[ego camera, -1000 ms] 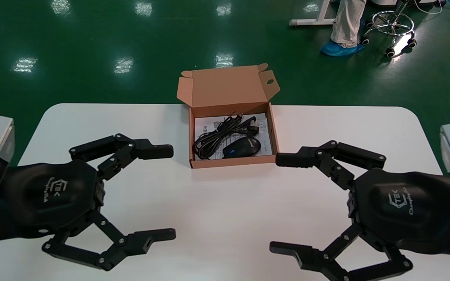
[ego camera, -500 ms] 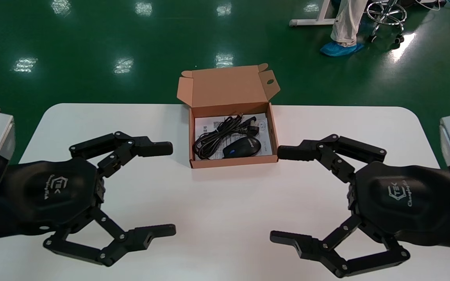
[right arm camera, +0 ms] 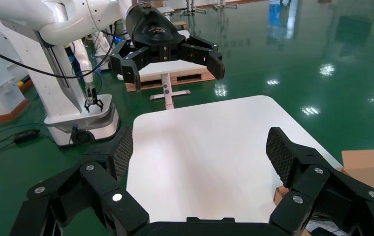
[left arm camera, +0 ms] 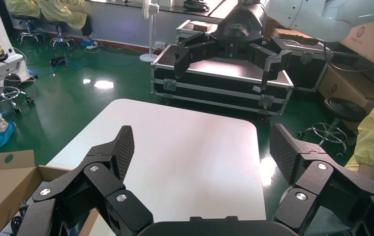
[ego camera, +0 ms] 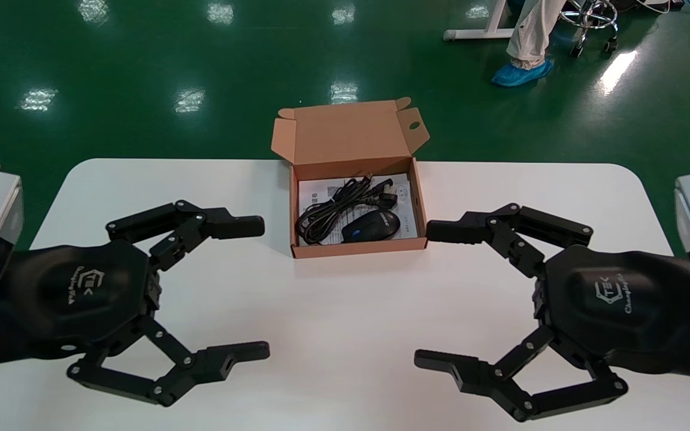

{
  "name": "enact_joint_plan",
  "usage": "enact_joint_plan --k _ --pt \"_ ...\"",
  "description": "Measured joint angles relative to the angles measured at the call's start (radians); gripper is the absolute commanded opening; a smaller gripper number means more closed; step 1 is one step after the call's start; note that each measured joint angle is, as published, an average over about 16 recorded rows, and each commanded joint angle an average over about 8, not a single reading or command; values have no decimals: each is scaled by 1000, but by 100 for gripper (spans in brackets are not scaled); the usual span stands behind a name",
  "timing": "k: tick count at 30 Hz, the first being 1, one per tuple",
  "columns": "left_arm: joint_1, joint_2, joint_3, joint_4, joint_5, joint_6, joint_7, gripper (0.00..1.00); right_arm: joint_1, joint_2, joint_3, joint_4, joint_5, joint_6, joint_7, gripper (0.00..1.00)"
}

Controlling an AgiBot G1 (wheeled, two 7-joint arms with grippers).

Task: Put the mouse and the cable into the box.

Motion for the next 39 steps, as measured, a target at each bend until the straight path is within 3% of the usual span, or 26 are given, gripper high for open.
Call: enact_joint_plan --k 39 --pt "0 1 0 2 0 -1 1 100 1 -1 0 -3 -1 1 -1 100"
